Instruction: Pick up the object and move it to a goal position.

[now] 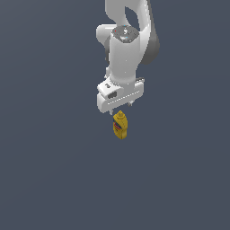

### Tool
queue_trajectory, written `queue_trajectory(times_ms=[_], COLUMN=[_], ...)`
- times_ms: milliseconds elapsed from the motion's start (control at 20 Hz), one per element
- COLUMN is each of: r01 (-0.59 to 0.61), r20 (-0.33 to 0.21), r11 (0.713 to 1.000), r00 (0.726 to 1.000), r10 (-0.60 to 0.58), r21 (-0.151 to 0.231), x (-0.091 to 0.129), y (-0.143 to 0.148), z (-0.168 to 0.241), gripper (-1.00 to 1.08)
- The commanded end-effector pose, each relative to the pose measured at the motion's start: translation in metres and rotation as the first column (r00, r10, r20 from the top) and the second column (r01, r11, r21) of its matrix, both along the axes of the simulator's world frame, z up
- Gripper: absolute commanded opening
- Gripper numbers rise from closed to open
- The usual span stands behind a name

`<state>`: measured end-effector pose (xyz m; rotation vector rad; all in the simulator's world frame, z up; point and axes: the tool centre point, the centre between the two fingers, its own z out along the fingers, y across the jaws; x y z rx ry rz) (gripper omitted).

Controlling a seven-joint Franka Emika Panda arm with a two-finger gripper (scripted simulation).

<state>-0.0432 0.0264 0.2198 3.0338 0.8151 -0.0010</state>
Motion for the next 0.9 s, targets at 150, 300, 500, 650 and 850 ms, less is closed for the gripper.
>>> queue_trajectory(times_ms=[150,300,500,650,850], r01=[-0.002,-0.003,-0.004,-0.005,-0.005], r20=[0.0,0.0,0.0,0.001,0.001], r11=[1.0,1.0,1.0,1.0,1.0], r00=[1.0,1.0,1.0,1.0,1.0], r10=[0.002,0.003,0.004,0.005,0.005], r21=[0.0,0.0,0.001,0.0,0.0], x=[-0.001,-0.001,-0.001,0.0,0.0], y=[0.0,0.0,0.0,0.0,0.0], z=[-0.014,-0.03,-0.045,-0.049,-0.049], gripper=[1.0,1.0,1.0,1.0,-1.0])
